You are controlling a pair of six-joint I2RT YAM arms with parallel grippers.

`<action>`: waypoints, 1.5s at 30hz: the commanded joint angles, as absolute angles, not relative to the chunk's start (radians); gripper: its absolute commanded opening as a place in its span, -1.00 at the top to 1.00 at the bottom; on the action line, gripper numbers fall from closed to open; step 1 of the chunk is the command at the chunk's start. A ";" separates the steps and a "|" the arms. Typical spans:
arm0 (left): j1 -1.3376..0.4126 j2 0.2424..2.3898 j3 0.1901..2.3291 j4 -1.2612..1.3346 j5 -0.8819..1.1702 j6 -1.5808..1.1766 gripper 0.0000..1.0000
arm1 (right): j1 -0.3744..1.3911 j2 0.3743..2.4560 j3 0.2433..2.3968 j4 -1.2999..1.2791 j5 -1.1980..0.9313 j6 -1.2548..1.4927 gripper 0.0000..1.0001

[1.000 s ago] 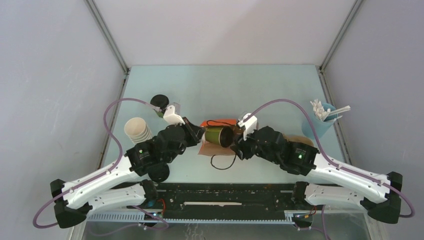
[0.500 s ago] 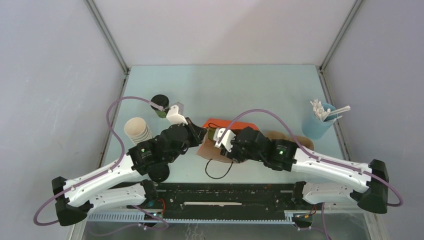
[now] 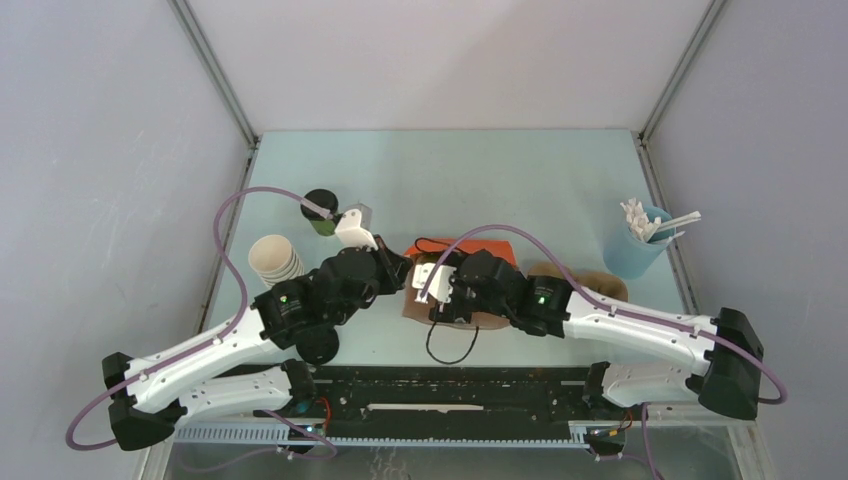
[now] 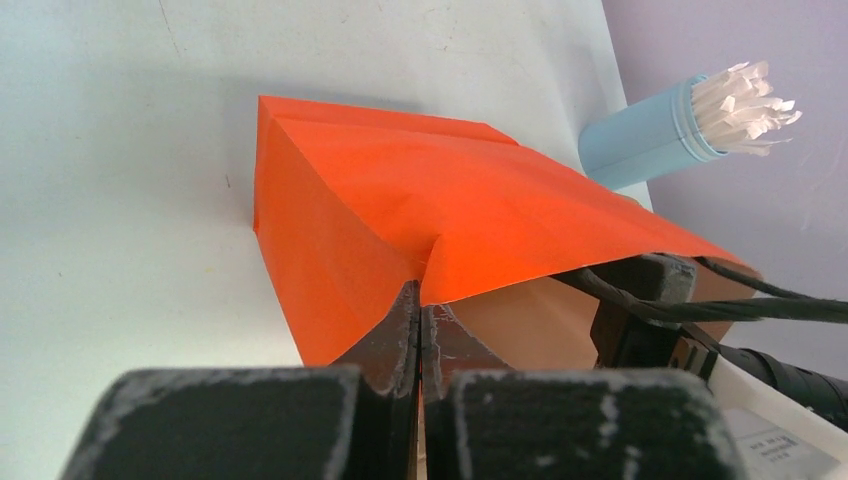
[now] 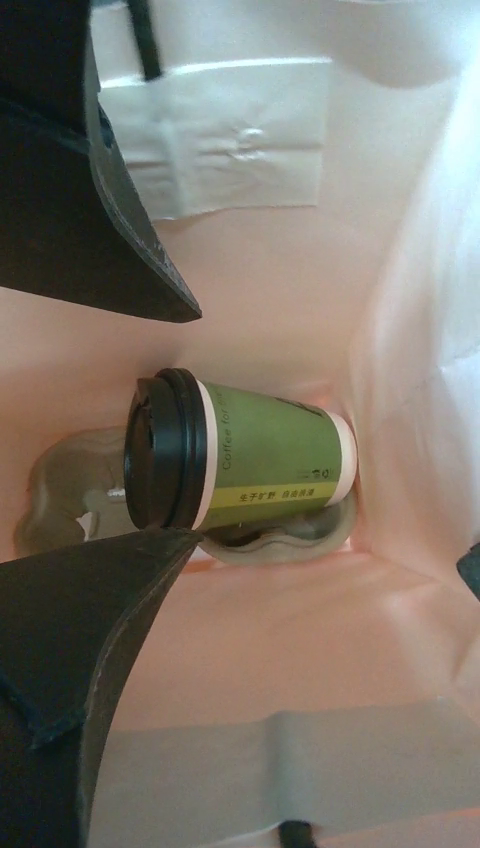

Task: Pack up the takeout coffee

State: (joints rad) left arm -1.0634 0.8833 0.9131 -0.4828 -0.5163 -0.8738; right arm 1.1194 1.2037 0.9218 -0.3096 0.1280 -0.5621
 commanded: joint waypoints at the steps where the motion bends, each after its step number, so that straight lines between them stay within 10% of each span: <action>1: -1.071 0.874 0.969 -0.508 -0.498 -0.831 0.99 | 1.081 1.236 0.907 -0.231 0.116 -0.629 -0.69; 23: -1.071 0.875 0.983 -0.506 -0.462 -0.773 1.00 | 0.953 1.372 0.846 -0.103 0.011 -0.691 -0.84; 45: -1.070 0.923 1.023 -0.569 -0.544 -0.791 0.99 | 1.052 1.316 0.970 -0.393 0.204 -0.646 -0.14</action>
State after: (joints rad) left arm -1.0649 0.9112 0.9508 -0.5335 -0.4969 -0.7788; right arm 1.0023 1.3506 0.8768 -0.2356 0.0860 -0.7006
